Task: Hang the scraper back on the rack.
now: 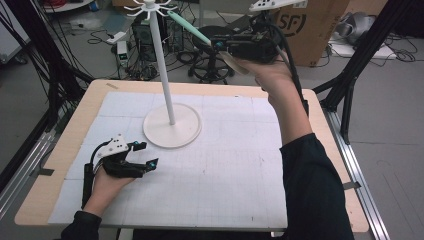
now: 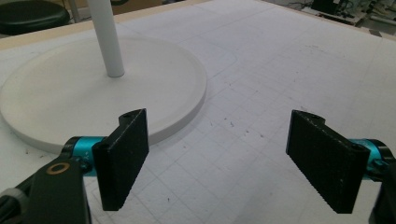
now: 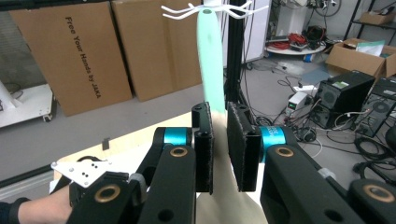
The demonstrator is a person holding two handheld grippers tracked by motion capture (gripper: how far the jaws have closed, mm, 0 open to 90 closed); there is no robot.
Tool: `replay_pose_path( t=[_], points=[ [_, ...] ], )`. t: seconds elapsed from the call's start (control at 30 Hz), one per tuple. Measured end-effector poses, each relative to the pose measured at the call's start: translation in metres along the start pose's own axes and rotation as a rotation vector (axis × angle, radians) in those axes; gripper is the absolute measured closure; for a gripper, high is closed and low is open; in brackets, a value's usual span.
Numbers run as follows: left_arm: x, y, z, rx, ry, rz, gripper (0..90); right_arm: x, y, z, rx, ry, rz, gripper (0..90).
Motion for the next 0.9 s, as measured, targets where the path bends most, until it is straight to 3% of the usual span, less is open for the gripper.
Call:
replay_pose_path(
  t=[0.33, 0.9],
  points=[
    [0.002, 0.001, 0.0, 0.009, -0.012, -0.005, 21.8, -0.004, -0.008, -0.01, 0.005, -0.018, 0.042, 81.2],
    [0.005, 0.003, -0.001, 0.016, -0.033, -0.02, 22.1, -0.002, -0.013, -0.011, -0.004, -0.022, 0.058, 81.2]
  ],
)
Point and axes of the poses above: each handheld gripper's, and its own axes: z roughly backward along the jaws, x roughly out of its underside, y roughly to its right, the point moved 10 cm from there along -z, roughly forward along the jaws, and after that the axes turned 10 degrees about y, right-handed, at the moved point
